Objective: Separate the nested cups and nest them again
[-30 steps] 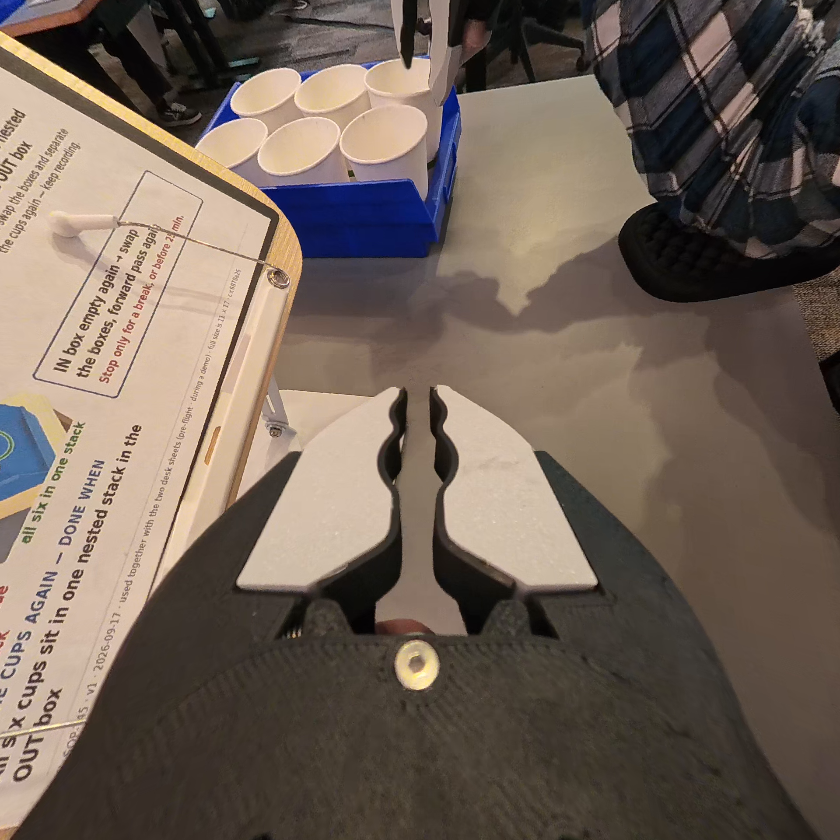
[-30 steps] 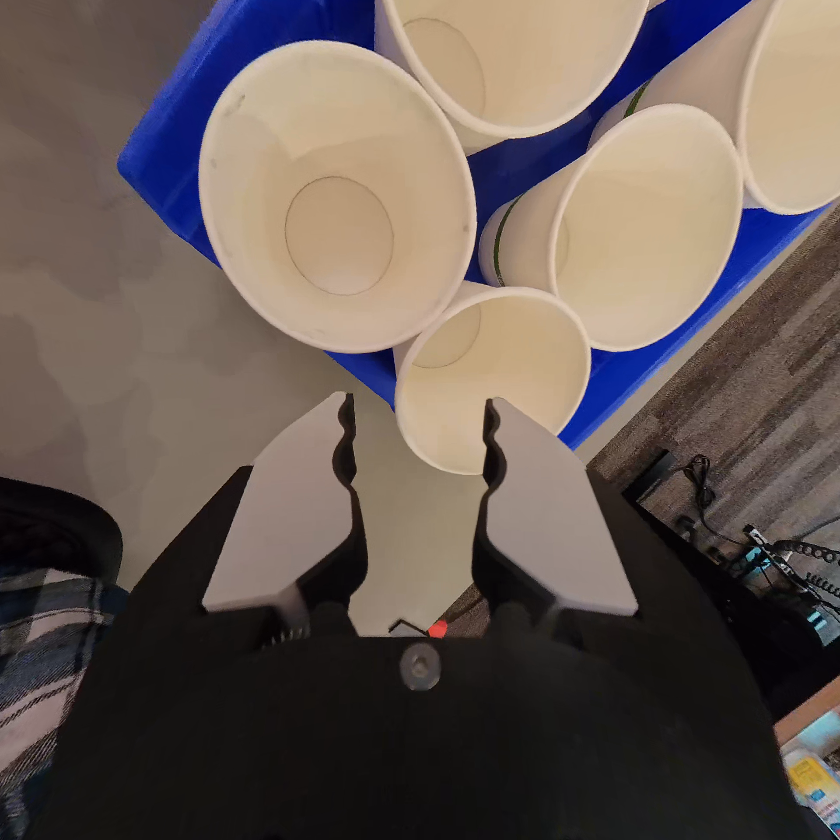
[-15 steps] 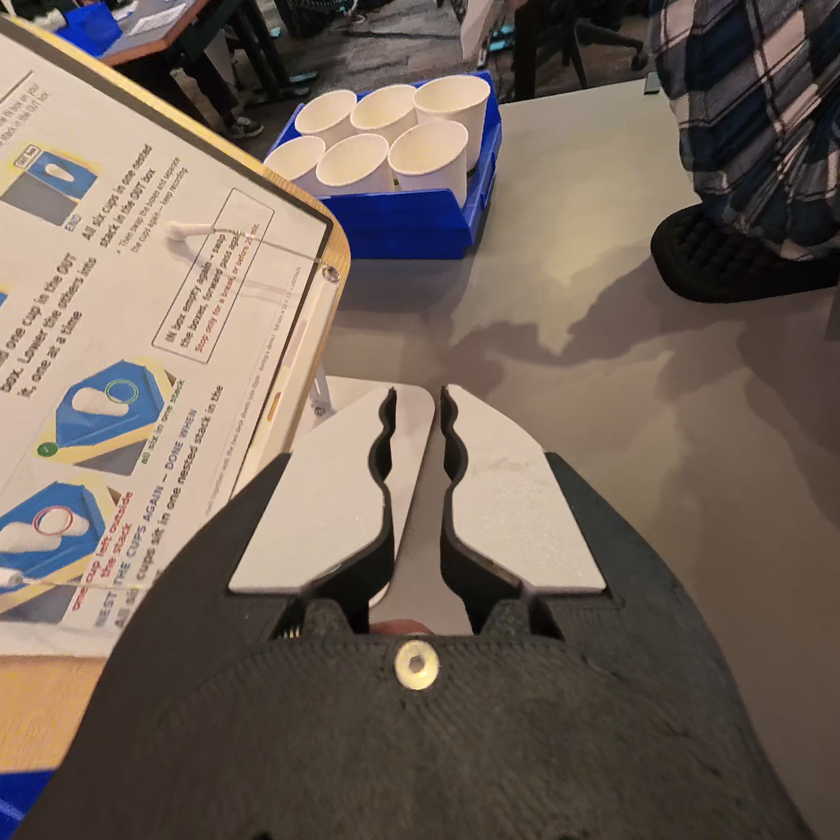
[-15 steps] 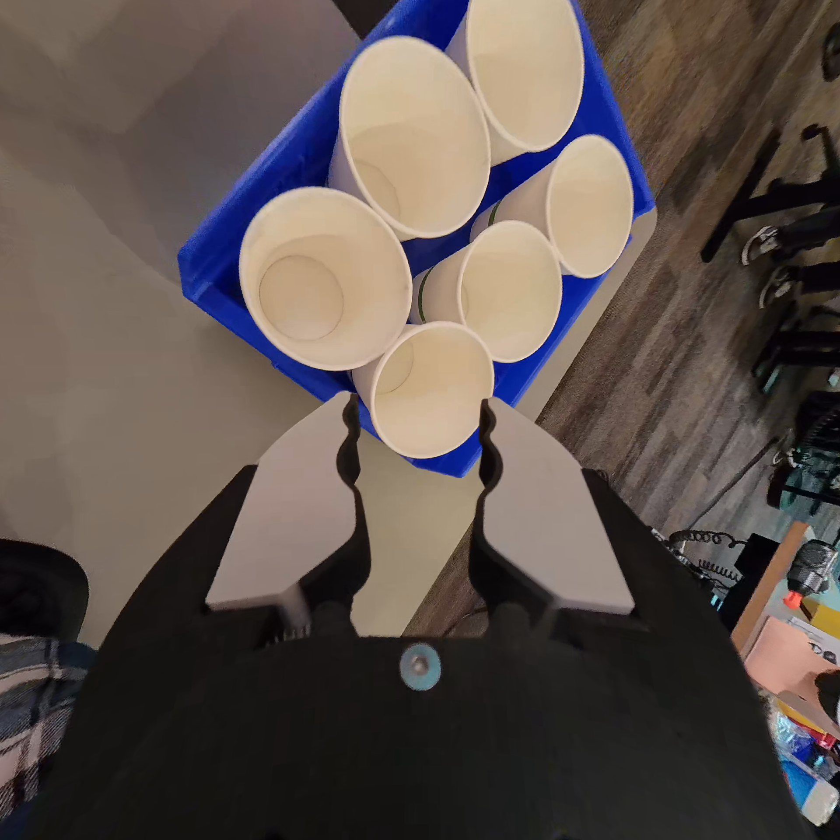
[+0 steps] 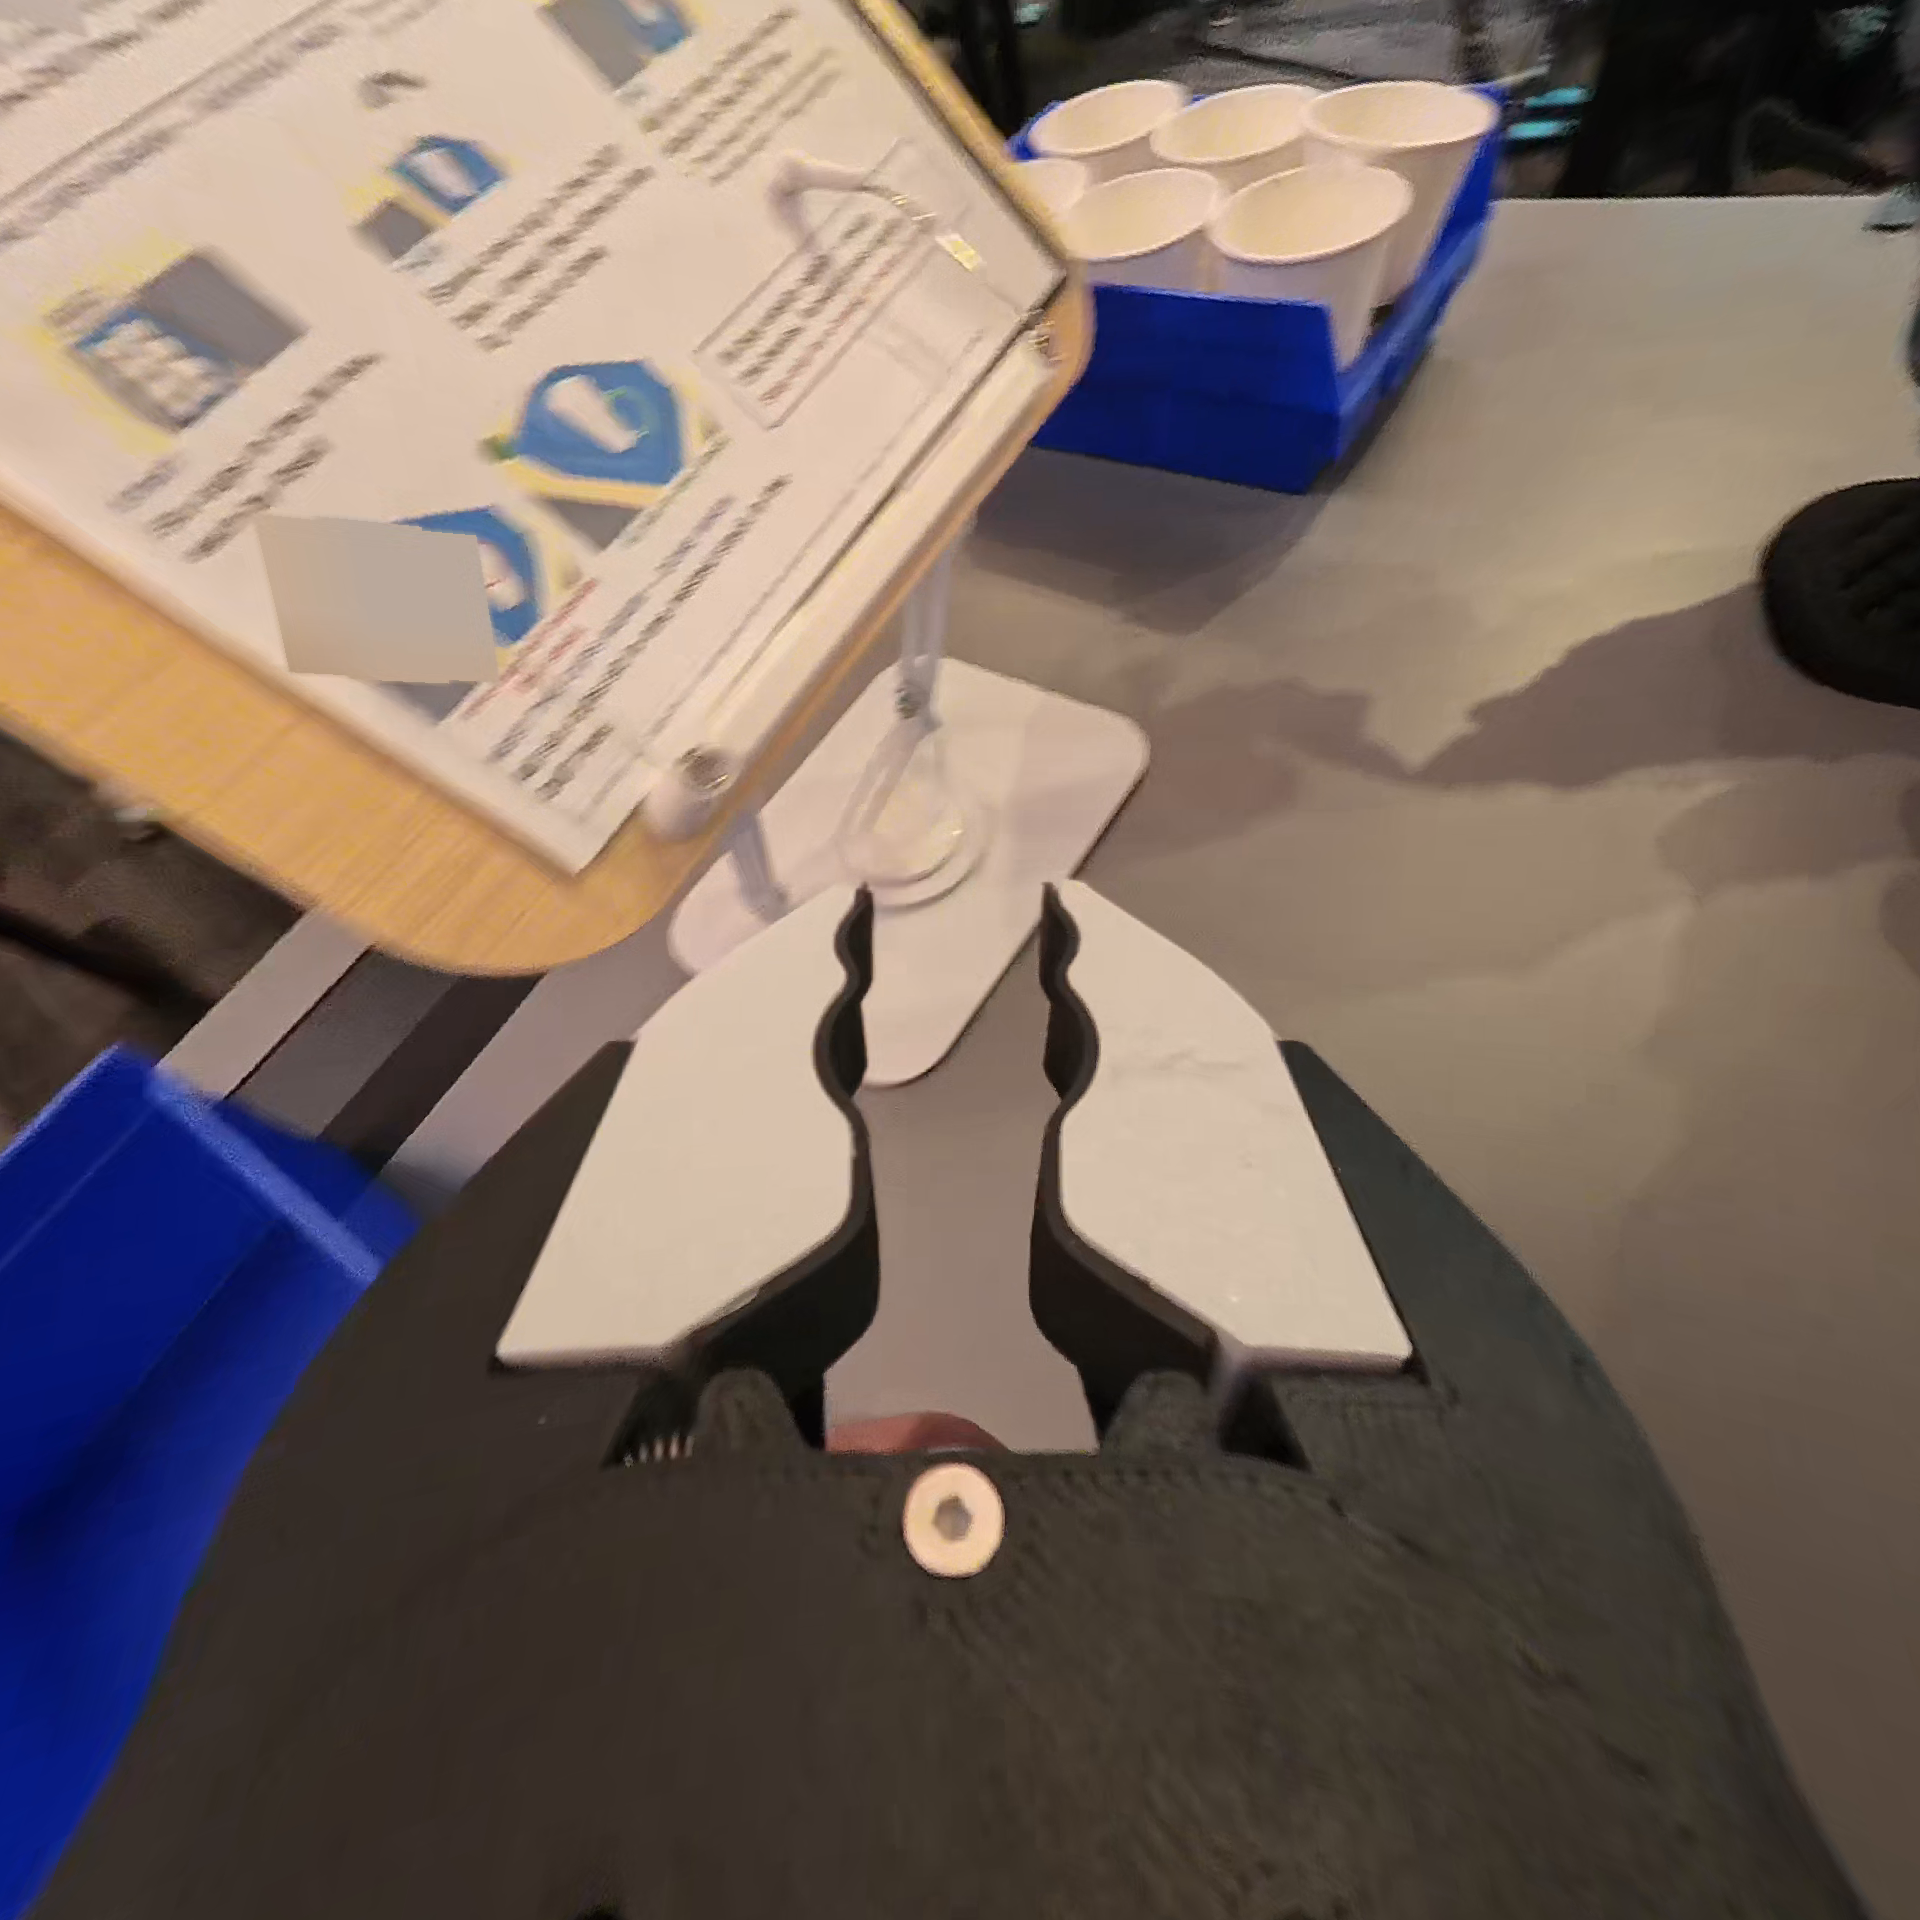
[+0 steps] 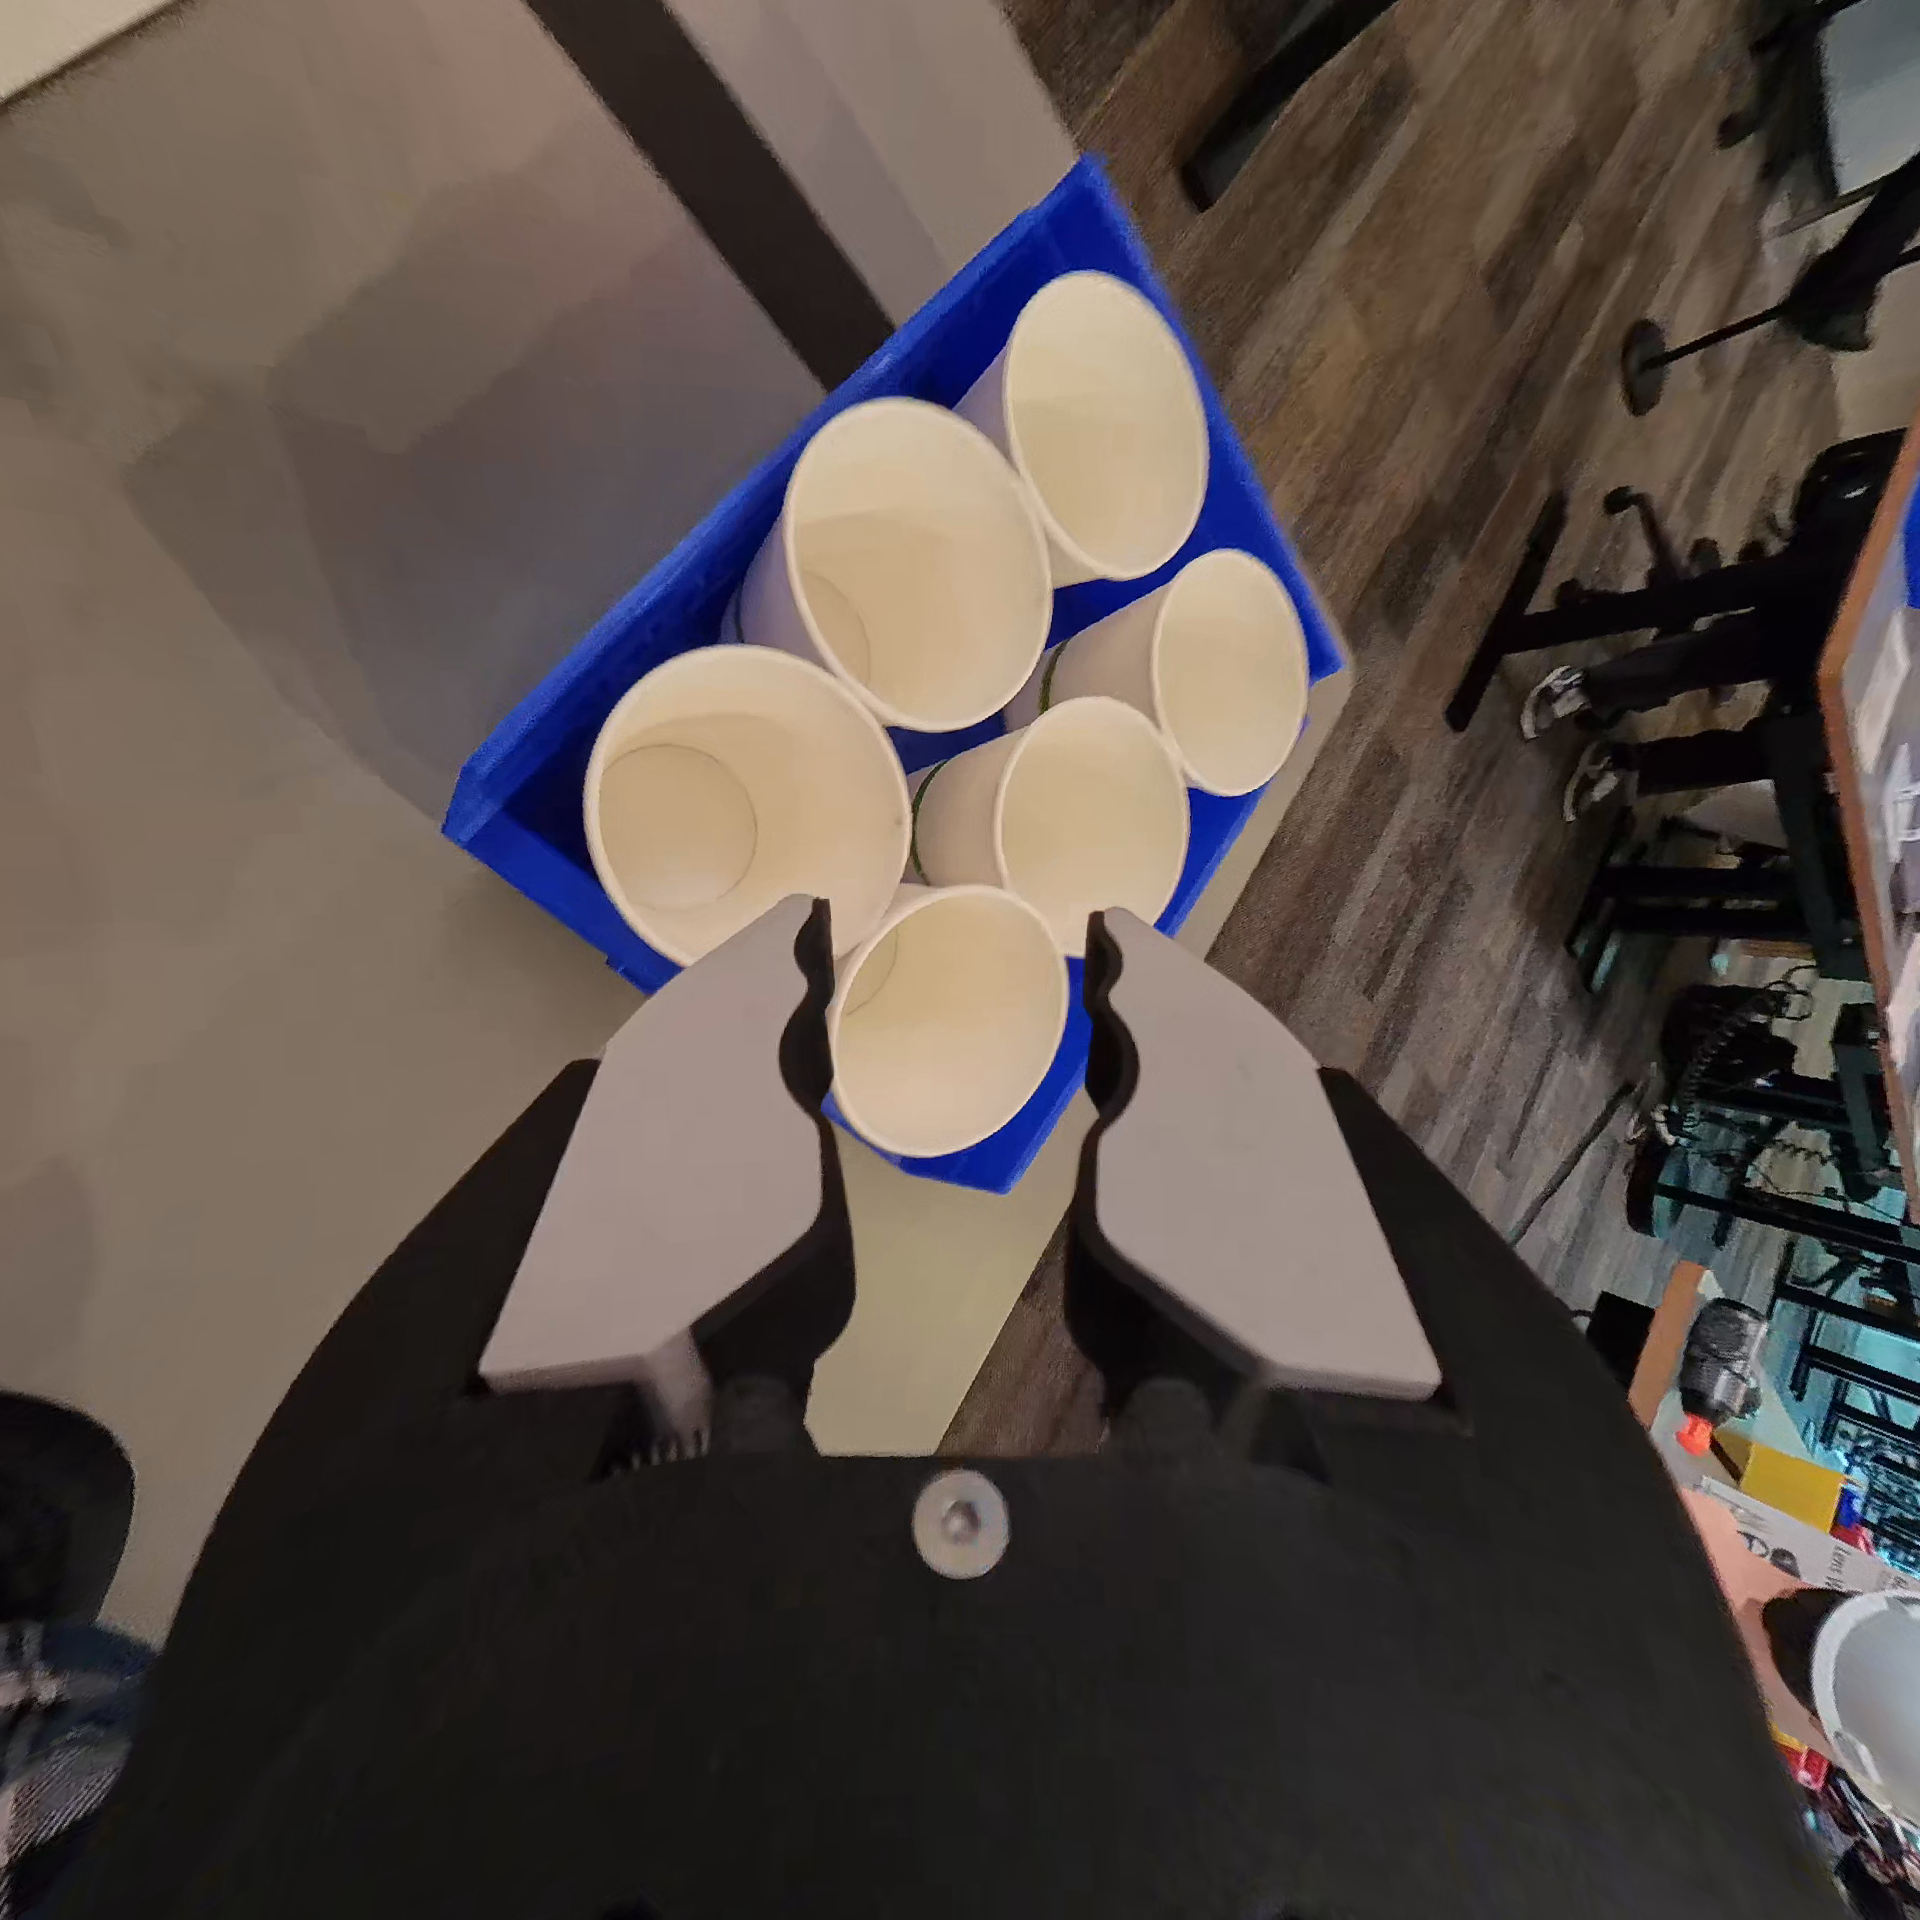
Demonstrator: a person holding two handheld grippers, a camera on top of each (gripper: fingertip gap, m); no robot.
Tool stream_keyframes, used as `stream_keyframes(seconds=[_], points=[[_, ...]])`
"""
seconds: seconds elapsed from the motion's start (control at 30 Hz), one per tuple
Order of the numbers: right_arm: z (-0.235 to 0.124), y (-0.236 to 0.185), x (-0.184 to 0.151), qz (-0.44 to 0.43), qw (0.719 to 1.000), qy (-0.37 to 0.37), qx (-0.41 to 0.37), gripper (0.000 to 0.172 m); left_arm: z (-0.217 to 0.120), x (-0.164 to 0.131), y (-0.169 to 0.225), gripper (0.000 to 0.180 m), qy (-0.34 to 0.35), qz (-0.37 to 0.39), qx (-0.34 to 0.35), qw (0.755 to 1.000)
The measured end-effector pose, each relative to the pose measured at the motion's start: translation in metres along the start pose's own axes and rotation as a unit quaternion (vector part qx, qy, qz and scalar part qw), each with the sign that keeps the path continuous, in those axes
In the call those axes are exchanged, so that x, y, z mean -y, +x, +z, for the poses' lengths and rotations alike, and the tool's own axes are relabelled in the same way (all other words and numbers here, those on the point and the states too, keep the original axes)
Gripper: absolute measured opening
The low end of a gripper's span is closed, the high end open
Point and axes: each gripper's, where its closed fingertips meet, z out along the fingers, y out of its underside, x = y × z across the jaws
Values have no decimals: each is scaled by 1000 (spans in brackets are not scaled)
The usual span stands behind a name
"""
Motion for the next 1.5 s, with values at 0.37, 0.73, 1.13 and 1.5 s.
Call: stream_keyframes(seconds=[0.37, 0.73, 1.13, 1.5], points=[[-22, 43, 34, 49, 993, 94, -57, 47, -122, -113, -148, 89, -103, -83, 278, 951], [-10, 43, -44, 156, 981, 100, -55, 47, -142, -230, -200, 102, -124, -236, 294, 918], [41, 8, -105, 292, 945, 147, 30, 39, -125, -267, -201, 100, -138, -282, 274, 909], [66, 5, -122, 301, 947, 104, 31, 35, -116, -274, -198, 96, -143, -289, 262, 910]])
